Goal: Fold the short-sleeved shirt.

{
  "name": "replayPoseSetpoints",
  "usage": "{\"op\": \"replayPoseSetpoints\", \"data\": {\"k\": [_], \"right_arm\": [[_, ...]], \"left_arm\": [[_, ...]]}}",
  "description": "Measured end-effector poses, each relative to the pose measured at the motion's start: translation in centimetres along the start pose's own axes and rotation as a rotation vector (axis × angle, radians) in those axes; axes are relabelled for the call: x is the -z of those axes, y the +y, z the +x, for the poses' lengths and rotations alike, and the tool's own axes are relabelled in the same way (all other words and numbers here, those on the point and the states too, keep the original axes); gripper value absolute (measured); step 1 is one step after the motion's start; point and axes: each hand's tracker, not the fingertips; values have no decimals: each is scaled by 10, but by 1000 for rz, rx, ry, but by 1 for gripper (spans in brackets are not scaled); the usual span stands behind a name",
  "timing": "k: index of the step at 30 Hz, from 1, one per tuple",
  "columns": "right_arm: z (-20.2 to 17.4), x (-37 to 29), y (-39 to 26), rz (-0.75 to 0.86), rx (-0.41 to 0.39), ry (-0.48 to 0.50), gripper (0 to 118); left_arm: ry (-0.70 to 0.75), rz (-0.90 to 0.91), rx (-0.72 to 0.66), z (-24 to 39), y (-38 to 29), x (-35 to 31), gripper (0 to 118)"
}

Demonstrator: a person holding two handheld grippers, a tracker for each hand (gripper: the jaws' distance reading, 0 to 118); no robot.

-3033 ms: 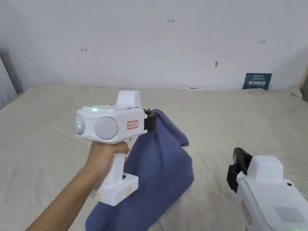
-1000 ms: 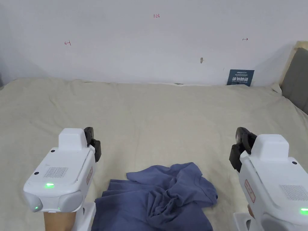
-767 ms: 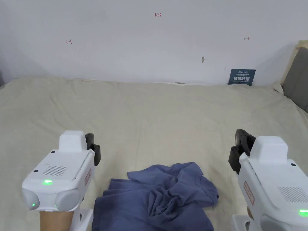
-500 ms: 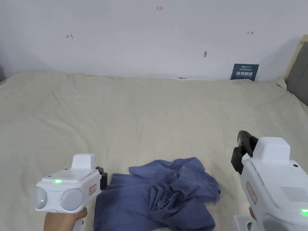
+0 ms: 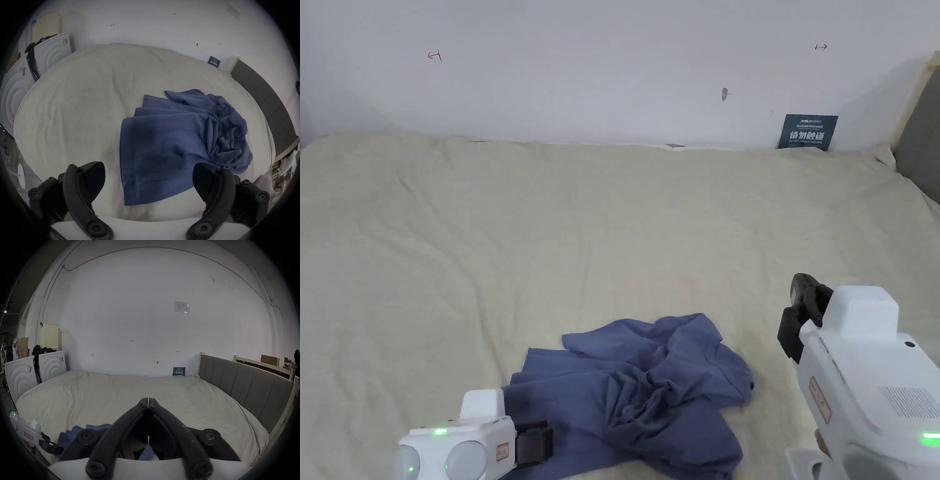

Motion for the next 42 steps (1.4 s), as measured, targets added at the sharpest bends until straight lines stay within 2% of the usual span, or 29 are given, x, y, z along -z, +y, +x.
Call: {"op": "replayPoseSetpoints", "data": {"k": [3,4,6,7,8,9,10,14,15,16,18,19,22,23,24,27,30,35,36,37,38,42], "right_arm": [[5,3,-3,-9,5,2,2],[6,4,-4,-11,7,5,2],[5,4,-4,-17,16,8,2],[5,5,-5,-21,18,10,2],[5,6,-7,-27,18,11,2],[5,7,-8,-36,14,13,2],[3,8,-9,-46,10,13,2],[8,27,-21,-142,36,15,4],[9,34,-25,-176,42,10,9],[11,43,-28,-217,41,13,21],[18,68,-41,-304,46,22,51],[20,80,-47,-344,48,22,71],[25,120,-69,-447,77,30,108],[26,134,-76,-490,89,38,113],[27,148,-84,-533,96,45,114],[22,182,-106,-660,118,50,113],[21,215,-132,-770,91,39,110],[16,237,-156,-830,98,63,72],[15,237,-157,-836,108,81,61],[13,236,-156,-839,110,96,35],[12,235,-157,-839,99,106,19],[6,222,-145,-773,1,127,12]], "left_arm": [[38,-46,1,4,-6,11,99],[38,-52,-1,4,-10,16,84],[52,-92,12,8,-17,26,42],[62,-90,15,10,-21,29,31],[71,-44,14,11,-26,24,29],[67,-39,17,12,-26,23,20],[40,-43,18,13,-25,23,4],[25,-30,10,12,-21,17,2],[6,2,1,9,-20,11,2],[-22,37,-15,7,-18,5,2],[-50,73,-34,3,-10,-7,2],[-77,95,-41,1,-6,-12,2],[-93,106,-37,0,6,-21,2],[-97,104,-31,0,9,-20,2],[-100,105,-24,0,12,-19,2],[-105,109,-10,-1,16,-16,2],[-104,102,-3,-2,19,-12,2],[-110,89,5,-3,19,-11,2],[-111,87,7,-4,19,-10,2],[-112,85,8,-4,19,-10,2],[-112,83,9,-4,19,-10,2],[-103,81,9,-7,18,-8,2]]}}
